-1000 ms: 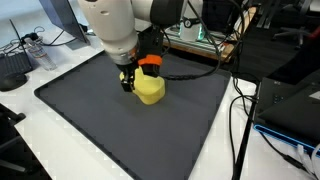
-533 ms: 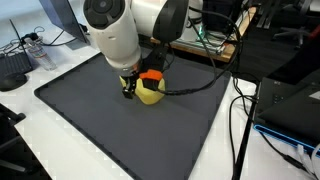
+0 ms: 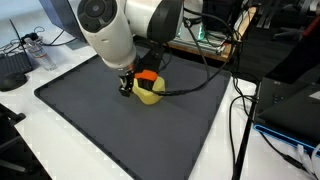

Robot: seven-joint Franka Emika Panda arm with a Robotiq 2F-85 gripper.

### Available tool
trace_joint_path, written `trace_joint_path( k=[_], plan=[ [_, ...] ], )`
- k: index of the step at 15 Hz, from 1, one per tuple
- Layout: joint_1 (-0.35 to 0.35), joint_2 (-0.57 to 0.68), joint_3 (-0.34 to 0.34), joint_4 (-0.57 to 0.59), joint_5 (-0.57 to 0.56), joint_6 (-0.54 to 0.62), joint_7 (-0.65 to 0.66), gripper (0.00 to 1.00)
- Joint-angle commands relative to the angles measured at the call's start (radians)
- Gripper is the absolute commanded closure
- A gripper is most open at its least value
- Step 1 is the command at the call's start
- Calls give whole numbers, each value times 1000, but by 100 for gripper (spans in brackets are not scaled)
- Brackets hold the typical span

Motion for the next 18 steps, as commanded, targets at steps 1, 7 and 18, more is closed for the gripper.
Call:
trace_joint_path(
  k=[1, 7, 18],
  plan=[
    [-58, -63, 8, -33, 52, -2, -64, 0],
    [-200, -169, 29, -144, 207, 93, -344, 0],
    [-403, -424, 9, -525, 516, 347, -1071, 0]
  ],
)
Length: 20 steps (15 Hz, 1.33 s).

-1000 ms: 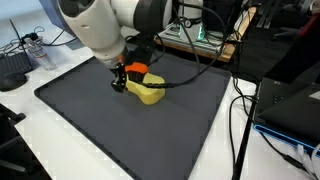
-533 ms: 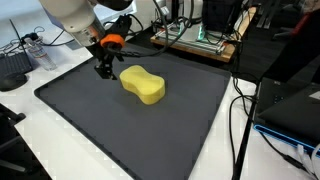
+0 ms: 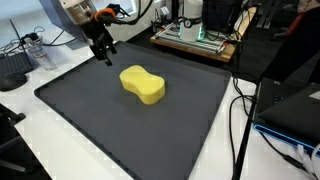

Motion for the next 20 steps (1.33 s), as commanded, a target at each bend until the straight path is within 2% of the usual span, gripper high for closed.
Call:
trace_joint_path(
  k=[1, 5, 6, 12, 20],
  plan=[
    [-57, -109, 4, -154, 140, 53, -272, 0],
    [-144, -136, 33, -213, 264, 45, -572, 0],
    [-139, -134, 10, -215, 302, 24, -646, 0],
    [-193, -102, 8, -241, 443, -35, -976, 0],
    [-225, -47, -15, -273, 638, -16, -1166, 0]
  ],
)
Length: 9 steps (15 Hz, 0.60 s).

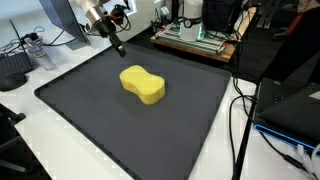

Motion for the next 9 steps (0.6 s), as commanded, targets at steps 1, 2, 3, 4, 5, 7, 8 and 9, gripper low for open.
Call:
trace_joint_path(
  k=[1, 2, 3, 4, 5, 7, 8, 9],
  plan=[
    [-24, 18, -9, -14, 122, 2, -84, 0],
    [-24, 22, -15, -20, 149, 12, -88, 0],
    [-24, 20, -20, -31, 176, 22, -101, 0],
    [-23, 18, -24, -40, 198, 28, -116, 0],
    [-16, 11, -31, -56, 212, 45, -119, 0],
    [-3, -11, -42, -97, 243, 86, -116, 0],
    [4, -25, -45, -122, 255, 115, -113, 0],
    [15, -44, -50, -154, 256, 151, -108, 0]
  ],
)
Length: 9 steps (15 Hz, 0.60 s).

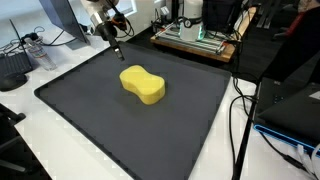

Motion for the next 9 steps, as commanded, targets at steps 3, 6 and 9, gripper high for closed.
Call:
trace_joint_path(
  k=[3, 6, 9],
  plan=[
    [54, -140, -20, -201, 54, 192, -11, 0],
    [82, -241, -10, -311, 88, 305, -18, 0],
    [134, -352, 2, -403, 109, 423, 5, 0]
  ],
)
